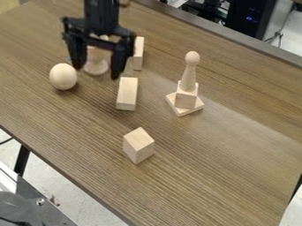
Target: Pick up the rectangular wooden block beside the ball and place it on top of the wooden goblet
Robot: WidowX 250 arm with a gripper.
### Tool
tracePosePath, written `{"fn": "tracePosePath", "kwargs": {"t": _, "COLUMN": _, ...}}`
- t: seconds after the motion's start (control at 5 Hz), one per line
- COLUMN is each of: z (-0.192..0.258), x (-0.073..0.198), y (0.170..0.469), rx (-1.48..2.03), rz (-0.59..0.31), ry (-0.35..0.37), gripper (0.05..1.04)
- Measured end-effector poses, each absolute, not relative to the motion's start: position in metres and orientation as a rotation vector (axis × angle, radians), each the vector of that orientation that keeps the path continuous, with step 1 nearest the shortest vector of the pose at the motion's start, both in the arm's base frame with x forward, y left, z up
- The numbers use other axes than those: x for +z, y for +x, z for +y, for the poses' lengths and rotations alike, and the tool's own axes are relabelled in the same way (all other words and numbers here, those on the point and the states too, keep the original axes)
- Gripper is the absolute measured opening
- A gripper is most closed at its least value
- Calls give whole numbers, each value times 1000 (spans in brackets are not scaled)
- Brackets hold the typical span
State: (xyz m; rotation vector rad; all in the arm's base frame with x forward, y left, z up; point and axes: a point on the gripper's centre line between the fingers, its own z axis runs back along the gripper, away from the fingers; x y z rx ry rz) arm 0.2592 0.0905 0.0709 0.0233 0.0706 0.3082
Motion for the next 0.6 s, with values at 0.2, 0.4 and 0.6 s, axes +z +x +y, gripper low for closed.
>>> {"fn": "tracePosePath", "kwargs": {"t": 0.2, "z": 88, "x": 54, "y": 269, "rx": 370, "rz": 34, "ry": 35, "gripper": 1000}}
{"fn": "tracePosePath", "kwargs": {"t": 0.4, "z": 88, "x": 49, "y": 274, "rx": 450, "rz": -4, "ry": 46, "gripper": 1000}}
{"fn": "tracePosePath", "kwargs": {"t": 0.6, "z": 86, "x": 42, "y": 277, "rx": 480, "rz": -4, "ry": 43, "gripper": 1000}}
